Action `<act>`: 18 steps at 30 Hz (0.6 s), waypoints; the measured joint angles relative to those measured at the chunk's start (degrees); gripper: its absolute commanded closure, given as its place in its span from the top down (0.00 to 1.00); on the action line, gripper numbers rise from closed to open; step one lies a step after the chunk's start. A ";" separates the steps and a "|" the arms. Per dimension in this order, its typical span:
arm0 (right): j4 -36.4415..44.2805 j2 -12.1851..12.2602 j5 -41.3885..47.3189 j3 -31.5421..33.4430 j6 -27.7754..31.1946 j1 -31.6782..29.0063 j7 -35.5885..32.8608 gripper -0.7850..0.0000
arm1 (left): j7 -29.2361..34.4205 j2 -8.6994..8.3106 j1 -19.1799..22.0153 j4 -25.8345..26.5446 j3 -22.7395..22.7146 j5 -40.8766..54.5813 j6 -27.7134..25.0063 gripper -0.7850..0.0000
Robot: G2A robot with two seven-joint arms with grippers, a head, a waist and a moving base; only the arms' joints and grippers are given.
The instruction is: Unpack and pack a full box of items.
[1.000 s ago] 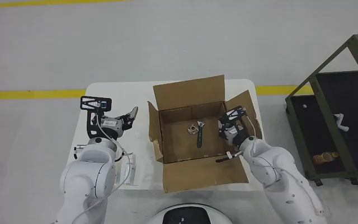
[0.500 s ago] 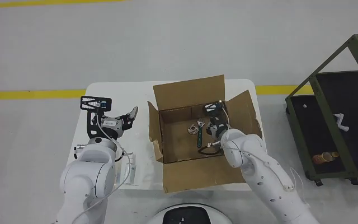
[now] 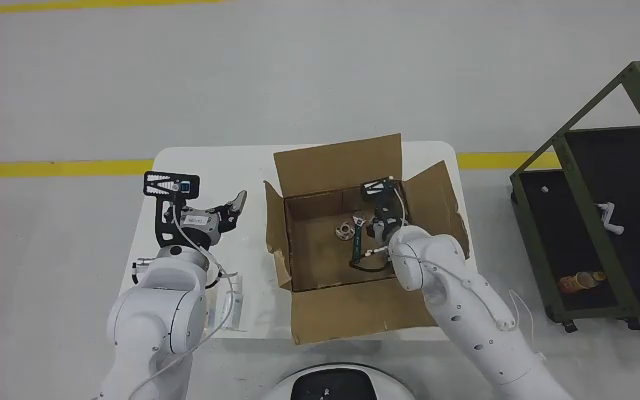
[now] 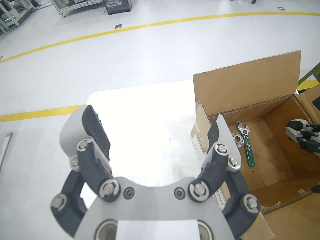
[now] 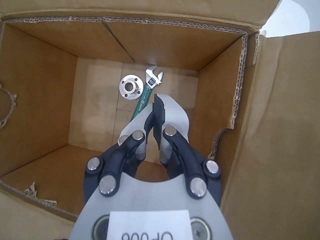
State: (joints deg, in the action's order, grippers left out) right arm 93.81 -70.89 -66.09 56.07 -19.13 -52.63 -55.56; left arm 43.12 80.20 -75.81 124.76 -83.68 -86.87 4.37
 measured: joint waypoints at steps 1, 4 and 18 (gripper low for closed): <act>0.00 0.00 0.00 0.00 0.00 0.00 0.00 0.00 | 0.00 0.00 0.00 0.00 0.00 0.00 0.00 1.00; 0.00 0.00 0.00 0.00 0.00 0.00 0.00 0.00 | 0.00 0.00 0.00 0.00 0.00 0.00 0.00 1.00; -6.75 -2.87 4.06 -5.94 -4.19 1.43 -0.26 0.00 | 0.00 0.00 0.00 0.00 0.00 0.00 0.00 1.00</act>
State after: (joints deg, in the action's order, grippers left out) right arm 87.07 -73.77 -62.03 50.13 -23.32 -51.20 -55.82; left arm 43.12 80.20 -75.81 124.76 -83.68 -86.87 4.37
